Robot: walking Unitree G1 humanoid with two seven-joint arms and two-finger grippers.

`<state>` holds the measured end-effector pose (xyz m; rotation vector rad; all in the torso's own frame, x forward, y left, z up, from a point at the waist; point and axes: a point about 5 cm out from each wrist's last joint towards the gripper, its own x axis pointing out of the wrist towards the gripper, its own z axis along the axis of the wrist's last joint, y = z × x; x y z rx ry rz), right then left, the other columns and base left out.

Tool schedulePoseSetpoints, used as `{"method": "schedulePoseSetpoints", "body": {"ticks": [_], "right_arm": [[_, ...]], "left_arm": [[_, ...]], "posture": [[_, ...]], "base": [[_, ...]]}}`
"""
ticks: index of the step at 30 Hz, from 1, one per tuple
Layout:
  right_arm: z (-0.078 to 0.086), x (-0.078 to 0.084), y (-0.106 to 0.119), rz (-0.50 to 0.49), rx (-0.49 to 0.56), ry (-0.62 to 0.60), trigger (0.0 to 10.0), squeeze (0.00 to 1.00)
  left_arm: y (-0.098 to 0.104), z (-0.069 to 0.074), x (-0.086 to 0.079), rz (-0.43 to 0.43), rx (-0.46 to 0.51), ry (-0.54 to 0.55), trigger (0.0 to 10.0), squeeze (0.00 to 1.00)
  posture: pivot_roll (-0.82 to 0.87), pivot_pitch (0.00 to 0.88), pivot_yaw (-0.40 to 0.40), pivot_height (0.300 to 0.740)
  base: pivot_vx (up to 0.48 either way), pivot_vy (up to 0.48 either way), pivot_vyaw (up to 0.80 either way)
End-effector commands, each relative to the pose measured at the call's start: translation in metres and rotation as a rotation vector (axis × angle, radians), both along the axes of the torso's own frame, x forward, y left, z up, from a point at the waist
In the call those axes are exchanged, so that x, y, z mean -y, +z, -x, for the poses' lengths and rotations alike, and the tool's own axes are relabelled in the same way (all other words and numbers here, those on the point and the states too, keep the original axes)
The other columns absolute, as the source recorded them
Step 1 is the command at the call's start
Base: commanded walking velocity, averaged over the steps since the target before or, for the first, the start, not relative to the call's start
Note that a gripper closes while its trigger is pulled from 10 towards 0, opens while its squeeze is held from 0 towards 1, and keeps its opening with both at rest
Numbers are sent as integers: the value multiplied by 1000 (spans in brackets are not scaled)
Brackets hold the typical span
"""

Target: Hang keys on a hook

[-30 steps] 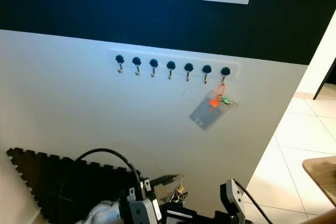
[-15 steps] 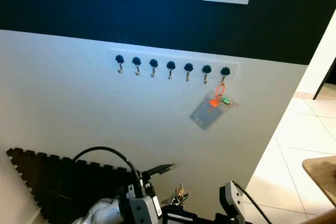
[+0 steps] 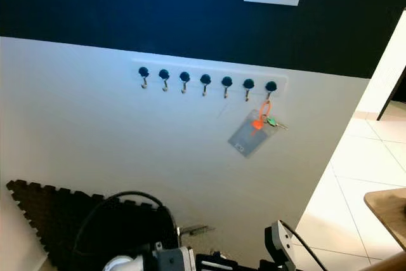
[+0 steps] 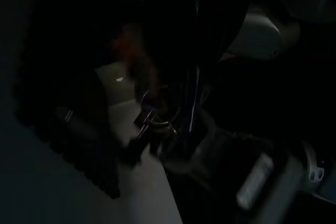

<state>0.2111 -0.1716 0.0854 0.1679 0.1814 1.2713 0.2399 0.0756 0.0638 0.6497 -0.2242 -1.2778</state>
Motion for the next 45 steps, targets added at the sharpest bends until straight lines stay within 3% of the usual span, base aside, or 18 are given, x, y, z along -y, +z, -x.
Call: {"method": "schedulePoseSetpoints", "body": {"ticks": [1, 7, 13, 16, 20, 29, 31, 34, 35, 37, 38, 41, 45], "right_arm": [[-7, 4, 7, -18, 36, -50, 10000, 0], [-6, 13, 3, 14, 19, -69, 10000, 0], [0, 22, -5, 46, -22, -72, 10000, 0], [10, 25, -17, 96, -64, -53, 10000, 0], [14, 26, -22, 109, -82, -48, 10000, 0], [17, 31, -32, 139, -100, -93, 10000, 0], [14, 34, -36, 158, -92, -142, 10000, 0], [-3, 45, -48, 243, -48, -377, 10000, 0], [-3, 45, -48, 243, -48, -377, 10000, 0], [-15, 48, -53, 286, 6, -547, 10000, 0], [-15, 48, -53, 286, 6, -547, 10000, 0], [-32, 45, -59, 328, 58, -833, 10000, 0], [-35, 39, -62, 343, 73, -883, 10000, 0]], "left_arm": [[-11, 11, 1, -67, -49, -67, 10000, 0], [-10, 8, -8, -41, -76, -20, 10000, 0], [-12, 0, -20, -72, -61, 51, 10000, 0], [-4, -13, -29, -13, -26, 159, 10000, 0], [2, -18, -32, 25, -11, 194, 10000, 0], [-2, -25, -42, -43, 22, 269, 10000, 0], [-4, -26, -44, -61, 18, 291, 10000, 0], [-15, -27, -50, -98, -7, 355, 10000, 0], [-15, -27, -50, -98, -7, 355, 10000, 0], [-24, -24, -55, -82, -48, 421, 10000, 0], [-24, -24, -55, -82, -48, 421, 10000, 0], [-41, -16, -62, -12, -141, 593, 10000, 0], [-48, -13, -64, 15, -176, 665, 10000, 0]], "posture": [[51, 66, -62, 740], [52, 67, -61, 740], [50, 66, -59, 740], [48, 69, -61, 740], [48, 69, -61, 740], [49, 66, -59, 740], [48, 65, -59, 740], [43, 66, -62, 740], [43, 66, -62, 740], [41, 69, -59, 740], [41, 69, -59, 740], [41, 71, -54, 740], [46, 70, -55, 740]], "base": [[0, 0, 0], [0, 0, 0], [0, 0, 0], [0, 0, 0], [0, 0, 0], [0, 0, 0], [0, 0, 0], [0, 0, 0], [0, 0, 0], [0, 0, 0], [0, 0, 0], [0, 0, 0], [0, 0, 0]]}}
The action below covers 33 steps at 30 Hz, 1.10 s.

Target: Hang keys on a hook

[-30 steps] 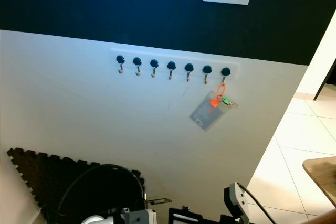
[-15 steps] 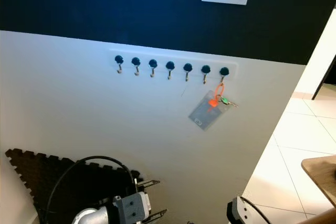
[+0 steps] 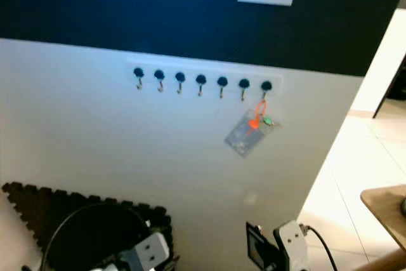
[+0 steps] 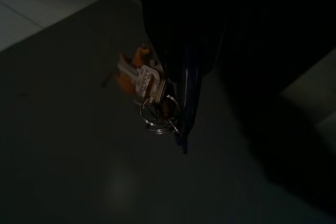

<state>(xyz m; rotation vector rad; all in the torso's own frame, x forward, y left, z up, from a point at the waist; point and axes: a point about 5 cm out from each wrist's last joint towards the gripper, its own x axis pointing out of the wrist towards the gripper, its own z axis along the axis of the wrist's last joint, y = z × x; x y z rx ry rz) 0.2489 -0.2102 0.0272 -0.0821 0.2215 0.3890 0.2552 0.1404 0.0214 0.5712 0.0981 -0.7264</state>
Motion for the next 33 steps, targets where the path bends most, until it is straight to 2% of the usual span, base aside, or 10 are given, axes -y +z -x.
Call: {"method": "schedulePoseSetpoints", "body": {"ticks": [1, 7, 11, 12, 14, 15, 22, 24, 27, 33], "right_arm": [[2, -5, -7, 31, 7, -30, 10000, 0], [3, -22, -17, 104, 36, -21, 10000, 0], [1, -24, -16, 97, 57, -57, 10000, 0], [0, -25, -15, 83, 64, -68, 2745, 0], [-1, -27, -13, 77, 83, -80, 2980, 0], [-2, -28, -13, 92, 94, -82, 10000, 0], [-5, -38, -6, 118, 165, -37, 10000, 0], [-9, -48, 7, 87, 261, 6, 10000, 0], [-10, -52, 14, 72, 295, 24, 10000, 0], [-20, -81, 48, 51, 461, 155, 10000, 0]], "left_arm": [[-10, 5, -1, 37, -41, 85, 10000, 0], [-24, 17, -3, 68, -96, 174, 10000, 0], [-29, 21, -6, 64, -111, 210, 10000, 0], [-30, 22, -6, 66, -113, 213, 10000, 0], [-30, 23, -7, 73, -113, 221, 10000, 0], [-30, 23, -7, 77, -109, 227, 10000, 0], [-30, 24, -8, 83, -98, 246, 10000, 0], [-31, 25, -8, 87, -97, 254, 10000, 0], [-32, 26, -8, 88, -98, 257, 10000, 0], [-28, 25, -5, 109, -59, 267, 10000, 0]], "posture": [[47, 71, -57, 740], [51, 71, -59, 740], [51, 72, -57, 740], [52, 71, -57, 740], [54, 69, -56, 740], [54, 69, -56, 740], [57, 63, -52, 740], [53, 59, -50, 740], [53, 59, -50, 740], [53, 52, -55, 740]], "base": [[0, 0, 0], [0, 0, 0], [0, 0, 0], [0, 0, 0], [0, 0, 0], [0, 0, 0], [0, 0, 0], [0, 0, 0], [0, 0, 0], [0, 0, 0]]}}
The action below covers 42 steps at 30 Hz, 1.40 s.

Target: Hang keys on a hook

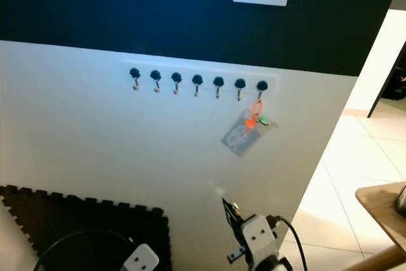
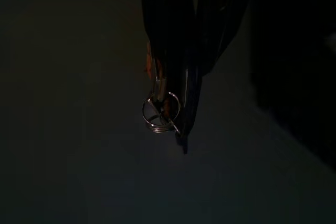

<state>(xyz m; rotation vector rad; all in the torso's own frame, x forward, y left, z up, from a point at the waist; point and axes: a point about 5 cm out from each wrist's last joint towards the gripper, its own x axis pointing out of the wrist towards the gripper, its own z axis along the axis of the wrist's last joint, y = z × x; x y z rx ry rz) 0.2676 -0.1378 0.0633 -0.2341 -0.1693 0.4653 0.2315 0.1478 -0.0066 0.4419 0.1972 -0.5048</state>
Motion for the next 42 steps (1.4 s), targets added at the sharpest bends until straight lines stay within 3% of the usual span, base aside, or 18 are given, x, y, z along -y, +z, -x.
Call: {"method": "schedulePoseSetpoints", "body": {"ticks": [1, 2, 4, 8, 16, 21, 22, 24, 29, 35, 42], "right_arm": [[-1, -9, 11, -7, 55, 49, 10000, 0], [-4, -18, 25, -33, 102, 95, 10000, 0], [-5, -21, 30, -44, 118, 111, 10000, 0], [-16, -32, 67, -116, 213, 143, 10000, 0], [-36, -40, 104, -190, 234, 154, 10000, 0], [-44, -43, 123, -262, 243, 167, 10000, 0], [-45, -46, 139, -315, 249, 217, 10000, 0], [-44, -47, 143, -325, 249, 235, 10000, 0], [-38, -48, 153, -311, 258, 309, 10000, 0], [-35, -42, 156, -299, 280, 291, 10000, 0], [-34, -35, 171, -300, 306, 296, 10000, 0]], "left_arm": [[0, 2, 2, 20, 11, 19, 10000, 0], [2, 0, 2, 21, 28, 26, 10000, 0], [3, -1, 2, 22, 34, 28, 10000, 0], [6, -4, 3, 29, 50, 30, 10000, 0], [15, -6, 8, 76, 112, 11, 10000, 0], [32, -10, 15, 190, 195, 2, 10000, 0], [51, -13, 25, 326, 255, -31, 10000, 0], [57, -13, 28, 362, 273, -40, 10000, 0], [106, -19, 52, 645, 370, -113, 10000, 0], [136, -20, 60, 721, 433, -195, 10000, 0], [148, -21, 61, 738, 440, -250, 10000, 0]], "posture": [[53, 52, -55, 740], [53, 50, -56, 740], [53, 50, -56, 740], [48, 55, -55, 740], [45, 63, -55, 740], [50, 68, -60, 740], [51, 69, -64, 740], [51, 69, -64, 740], [48, 70, -69, 740], [48, 74, -73, 740], [42, 75, -67, 740]], "base": [[0, 0, 0], [0, 0, 0], [0, 0, 0], [0, 0, 0], [0, 0, 0], [0, 0, 0], [0, 0, 0], [0, 0, 0], [0, 0, 0], [0, 0, 0], [0, 0, 0]]}}
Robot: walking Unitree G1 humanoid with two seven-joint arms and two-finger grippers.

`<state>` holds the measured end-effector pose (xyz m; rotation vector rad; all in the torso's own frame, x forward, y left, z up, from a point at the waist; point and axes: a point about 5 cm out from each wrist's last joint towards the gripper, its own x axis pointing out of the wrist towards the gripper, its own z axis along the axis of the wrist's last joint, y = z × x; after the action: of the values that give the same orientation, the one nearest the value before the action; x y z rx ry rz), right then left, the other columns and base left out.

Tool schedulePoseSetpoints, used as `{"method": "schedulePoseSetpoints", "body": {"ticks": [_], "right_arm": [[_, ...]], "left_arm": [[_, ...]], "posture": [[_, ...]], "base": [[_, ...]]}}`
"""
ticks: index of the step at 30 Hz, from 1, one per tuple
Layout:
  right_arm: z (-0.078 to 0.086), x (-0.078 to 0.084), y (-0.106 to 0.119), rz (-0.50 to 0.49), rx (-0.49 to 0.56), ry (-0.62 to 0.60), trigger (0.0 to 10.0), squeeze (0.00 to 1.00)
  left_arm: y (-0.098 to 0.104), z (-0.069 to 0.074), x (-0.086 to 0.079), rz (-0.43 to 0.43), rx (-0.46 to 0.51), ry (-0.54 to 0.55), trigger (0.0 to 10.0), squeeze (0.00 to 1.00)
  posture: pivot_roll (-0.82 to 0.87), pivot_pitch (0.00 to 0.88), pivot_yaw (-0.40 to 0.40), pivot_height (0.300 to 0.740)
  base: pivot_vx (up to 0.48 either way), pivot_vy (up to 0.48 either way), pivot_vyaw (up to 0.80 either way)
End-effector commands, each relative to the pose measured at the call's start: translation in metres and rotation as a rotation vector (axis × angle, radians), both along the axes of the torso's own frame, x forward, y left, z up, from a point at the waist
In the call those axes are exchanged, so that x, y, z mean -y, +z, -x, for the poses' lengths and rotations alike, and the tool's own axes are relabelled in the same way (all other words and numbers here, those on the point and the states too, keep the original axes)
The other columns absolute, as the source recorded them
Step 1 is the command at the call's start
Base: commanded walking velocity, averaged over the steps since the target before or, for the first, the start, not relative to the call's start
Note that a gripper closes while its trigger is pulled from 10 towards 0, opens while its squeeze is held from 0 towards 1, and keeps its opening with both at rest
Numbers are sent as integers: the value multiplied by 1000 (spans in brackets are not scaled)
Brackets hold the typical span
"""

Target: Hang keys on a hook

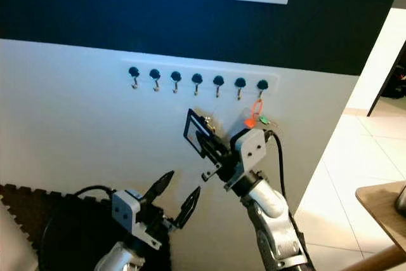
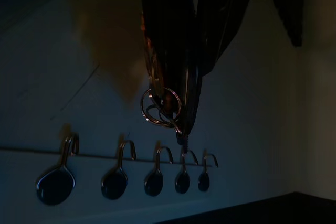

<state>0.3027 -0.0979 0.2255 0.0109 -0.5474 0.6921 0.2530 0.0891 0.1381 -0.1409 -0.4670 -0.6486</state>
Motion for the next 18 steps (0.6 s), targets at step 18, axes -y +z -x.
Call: {"method": "schedulePoseSetpoints", "body": {"ticks": [18], "right_arm": [[-20, 23, 34, -96, -40, 58, 10000, 0]], "left_arm": [[4, 4, 3, -45, -21, -55, 10000, 0]], "posture": [[47, 76, -72, 740]], "base": [[0, 0, 0]]}}
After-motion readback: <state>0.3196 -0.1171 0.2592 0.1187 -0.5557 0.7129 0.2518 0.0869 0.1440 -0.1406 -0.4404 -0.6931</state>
